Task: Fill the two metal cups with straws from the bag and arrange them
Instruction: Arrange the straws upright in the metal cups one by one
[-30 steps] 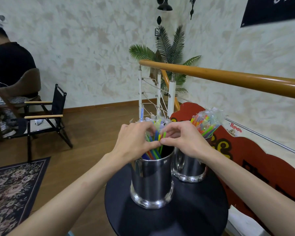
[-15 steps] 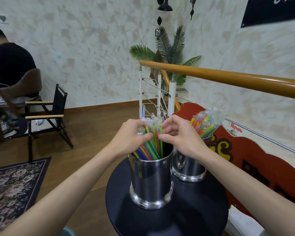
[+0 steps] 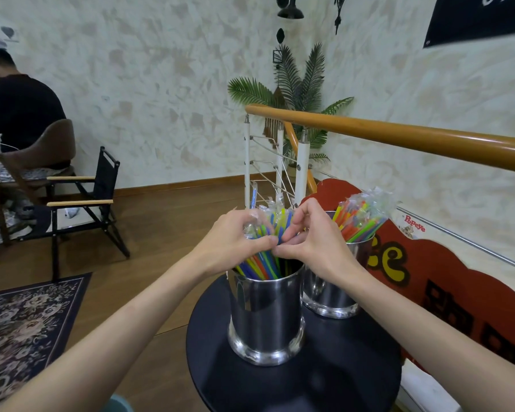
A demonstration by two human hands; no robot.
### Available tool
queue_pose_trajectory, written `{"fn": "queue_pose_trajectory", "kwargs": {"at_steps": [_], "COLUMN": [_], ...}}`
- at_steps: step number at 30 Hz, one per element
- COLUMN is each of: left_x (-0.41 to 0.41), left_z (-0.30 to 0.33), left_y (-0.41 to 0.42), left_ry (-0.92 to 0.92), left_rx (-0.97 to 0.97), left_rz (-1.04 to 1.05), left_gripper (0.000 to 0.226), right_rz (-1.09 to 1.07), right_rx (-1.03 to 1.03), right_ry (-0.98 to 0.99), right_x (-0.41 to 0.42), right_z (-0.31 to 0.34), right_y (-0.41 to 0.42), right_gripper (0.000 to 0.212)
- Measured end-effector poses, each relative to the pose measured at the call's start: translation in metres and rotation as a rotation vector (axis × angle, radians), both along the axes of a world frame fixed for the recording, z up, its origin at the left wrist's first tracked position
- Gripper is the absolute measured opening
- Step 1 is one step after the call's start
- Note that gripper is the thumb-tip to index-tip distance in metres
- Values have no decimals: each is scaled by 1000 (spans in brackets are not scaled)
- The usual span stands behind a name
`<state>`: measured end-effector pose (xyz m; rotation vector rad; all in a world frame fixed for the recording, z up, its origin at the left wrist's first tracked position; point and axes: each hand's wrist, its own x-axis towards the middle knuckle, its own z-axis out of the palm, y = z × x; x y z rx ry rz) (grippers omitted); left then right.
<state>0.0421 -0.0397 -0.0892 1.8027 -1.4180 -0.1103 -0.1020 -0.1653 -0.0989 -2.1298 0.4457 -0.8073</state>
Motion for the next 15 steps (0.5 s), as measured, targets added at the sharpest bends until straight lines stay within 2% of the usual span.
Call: {"fn": "queue_pose_trajectory", "kwargs": {"at_steps": [7,10,15], "left_x": [-6,-7,-7], "left_z": [-7,-6,-5], "left_y": [1,2,0], "left_ry": [-1,-5,-1], "left_rx": [-82,-76,-54], "left_rz": [114,123,99], "left_gripper": [14,10,10], "right_rz": [-64,-131,-157], "right_rx": [-127,-211,-240], "right_ry": [45,24,30], "right_x": [0,1,4], "right_z": [-5,-5,-3], "right_y": [-4,-5,-5], "right_gripper": [49,48,46]}}
